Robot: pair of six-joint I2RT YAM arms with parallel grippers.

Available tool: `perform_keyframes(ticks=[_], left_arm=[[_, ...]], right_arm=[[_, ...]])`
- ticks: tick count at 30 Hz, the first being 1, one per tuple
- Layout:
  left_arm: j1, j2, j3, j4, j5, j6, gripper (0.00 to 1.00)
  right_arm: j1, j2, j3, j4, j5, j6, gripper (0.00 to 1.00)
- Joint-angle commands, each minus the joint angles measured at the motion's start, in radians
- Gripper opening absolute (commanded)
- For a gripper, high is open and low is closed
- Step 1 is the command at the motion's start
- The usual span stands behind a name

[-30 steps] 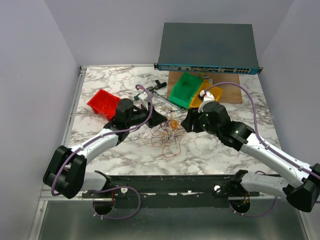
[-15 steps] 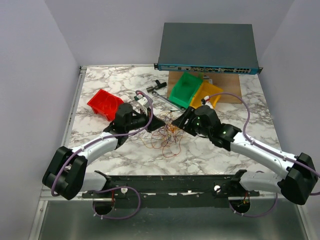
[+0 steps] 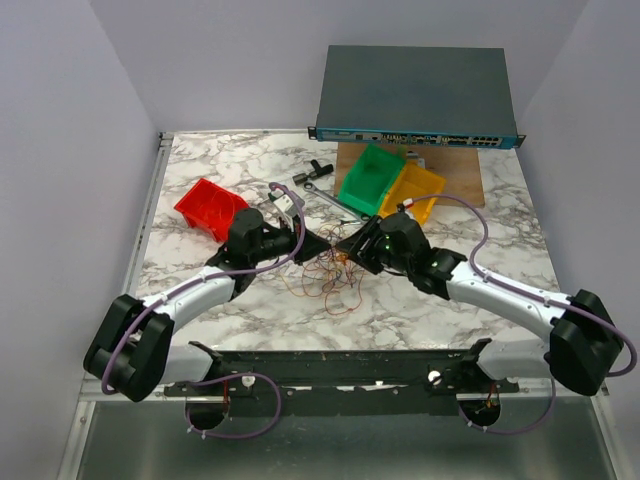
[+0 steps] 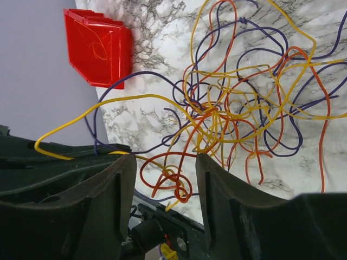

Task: Untangle the cables
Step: Untie the cable.

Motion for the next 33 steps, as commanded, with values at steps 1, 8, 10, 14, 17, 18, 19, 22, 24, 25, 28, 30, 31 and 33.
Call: perform_keyframes(ticks=[1, 8, 10, 14, 17, 18, 19, 22, 24, 25, 28, 30, 31, 33], left_arm=[[0.000, -0.036, -0.016, 0.042, -0.009, 0.018, 0.00], [0.000, -0.058, -0.016, 0.006, -0.047, 0.034, 0.00], [0.000, -0.066, -0.013, -0.017, -0.069, 0.042, 0.00], [0.000, -0.077, -0.019, -0.039, -0.112, 0.047, 0.00], [0.000, -0.078, -0.017, -0.062, -0.160, 0.055, 0.00], [0.002, -0.076, -0.015, -0.079, -0.181, 0.054, 0.00], [0.002, -0.074, -0.005, -0.103, -0.210, 0.054, 0.00], [0.024, -0.061, 0.004, -0.156, -0.278, 0.028, 0.00], [0.075, -0.050, -0.011, -0.144, -0.265, -0.043, 0.00], [0.110, -0.049, -0.026, -0.128, -0.252, -0.070, 0.00], [0.170, -0.078, -0.069, -0.102, -0.265, -0.113, 0.00], [0.175, -0.110, -0.080, -0.129, -0.311, -0.105, 0.00], [0.175, -0.124, -0.086, -0.140, -0.341, -0.104, 0.00], [0.175, -0.154, -0.101, -0.156, -0.408, -0.106, 0.00]], right_arm=[[-0.001, 0.042, 0.007, 0.045, -0.019, 0.035, 0.52], [-0.003, -0.018, 0.011, -0.012, 0.064, 0.018, 0.10], [-0.002, -0.053, 0.010, -0.027, 0.088, -0.005, 0.01], [-0.009, -0.130, 0.012, -0.089, 0.160, -0.039, 0.01], [-0.012, -0.199, 0.015, -0.152, 0.238, -0.056, 0.01], [-0.013, -0.224, 0.017, -0.175, 0.267, -0.060, 0.01], [-0.014, -0.244, 0.024, -0.194, 0.296, -0.072, 0.01], [-0.014, -0.311, 0.061, -0.280, 0.417, -0.122, 0.01], [-0.015, -0.348, 0.107, -0.347, 0.513, -0.176, 0.01], [-0.015, -0.365, 0.141, -0.380, 0.572, -0.207, 0.01], [-0.016, -0.409, 0.248, -0.512, 0.763, -0.287, 0.01], [-0.015, -0.446, 0.310, -0.550, 0.882, -0.378, 0.01], [-0.016, -0.469, 0.335, -0.563, 0.950, -0.414, 0.01], [-0.015, -0.516, 0.391, -0.564, 1.049, -0.507, 0.01]])
